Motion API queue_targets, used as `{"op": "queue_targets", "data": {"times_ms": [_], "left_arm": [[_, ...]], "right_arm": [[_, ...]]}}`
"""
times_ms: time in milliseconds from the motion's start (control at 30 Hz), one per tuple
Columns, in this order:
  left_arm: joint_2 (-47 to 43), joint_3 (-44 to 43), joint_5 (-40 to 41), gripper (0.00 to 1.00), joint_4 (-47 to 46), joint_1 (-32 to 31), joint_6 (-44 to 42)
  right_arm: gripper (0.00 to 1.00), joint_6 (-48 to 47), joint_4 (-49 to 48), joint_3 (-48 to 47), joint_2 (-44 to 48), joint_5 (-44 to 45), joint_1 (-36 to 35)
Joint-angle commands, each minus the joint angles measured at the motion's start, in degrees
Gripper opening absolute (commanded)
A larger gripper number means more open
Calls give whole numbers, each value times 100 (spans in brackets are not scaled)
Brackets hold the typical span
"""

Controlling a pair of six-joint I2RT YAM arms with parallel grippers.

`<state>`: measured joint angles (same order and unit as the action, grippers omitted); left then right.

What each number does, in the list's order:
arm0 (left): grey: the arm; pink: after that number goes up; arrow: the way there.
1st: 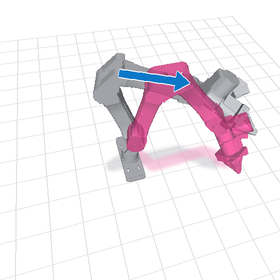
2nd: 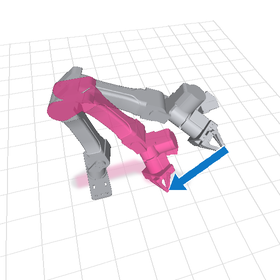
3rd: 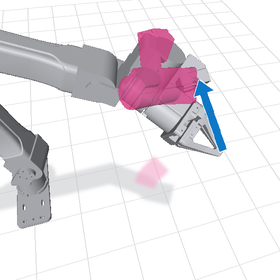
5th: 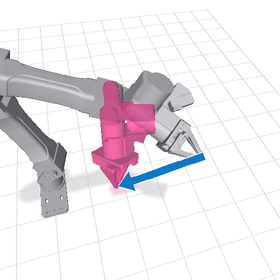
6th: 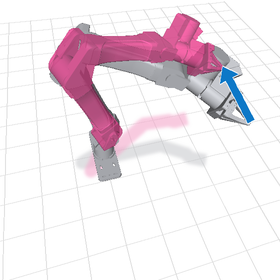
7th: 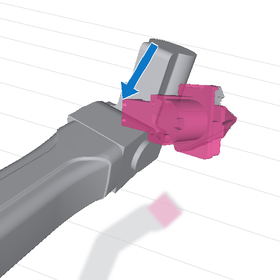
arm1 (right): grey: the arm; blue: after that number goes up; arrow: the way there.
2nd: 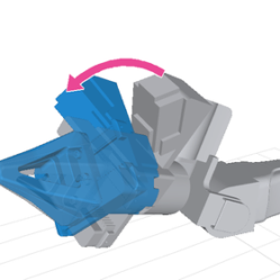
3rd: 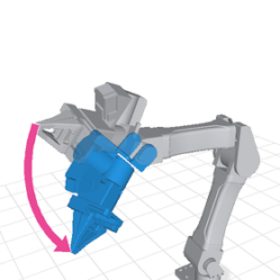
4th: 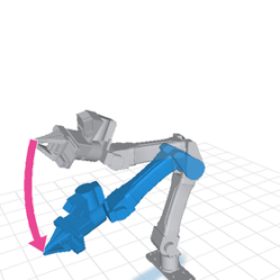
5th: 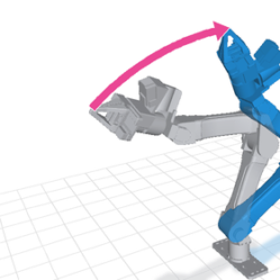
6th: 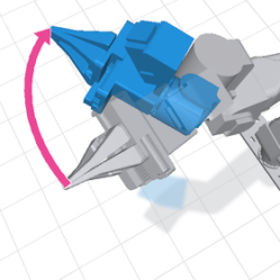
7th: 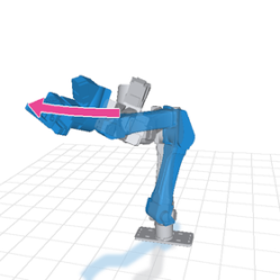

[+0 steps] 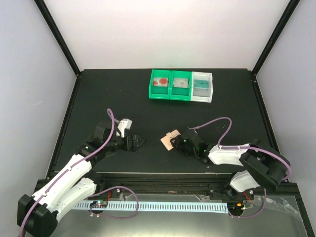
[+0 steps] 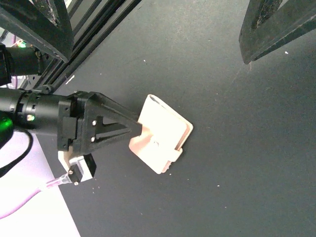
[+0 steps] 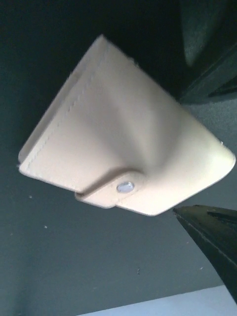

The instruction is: Take the credit cards out of the card holder

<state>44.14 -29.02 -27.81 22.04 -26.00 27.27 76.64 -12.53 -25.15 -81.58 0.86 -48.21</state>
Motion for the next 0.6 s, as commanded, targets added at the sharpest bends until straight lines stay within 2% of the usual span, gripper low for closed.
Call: {"op": "queue_targets", "data": {"times_ms": [0,167,300,467,567], "left_arm": [[-15,52,-152,93,-264,-39,149],[103,280,-239,90,-556,-52,350],[413,325,-502,83,-708,-93,418],[595,362,-304,80,-908,-106,425],[915,335,42,73,-1123,-182,497]], "right_arm": [[48,36,-943,421,-366,81,59],[19,-794,-850,131,-618,179,229],[3,-1262,-971,194,-392,241,281],[1,-1775,-950,435,202,197,278],[1,-2154,-602,471,566,107,280]]}}
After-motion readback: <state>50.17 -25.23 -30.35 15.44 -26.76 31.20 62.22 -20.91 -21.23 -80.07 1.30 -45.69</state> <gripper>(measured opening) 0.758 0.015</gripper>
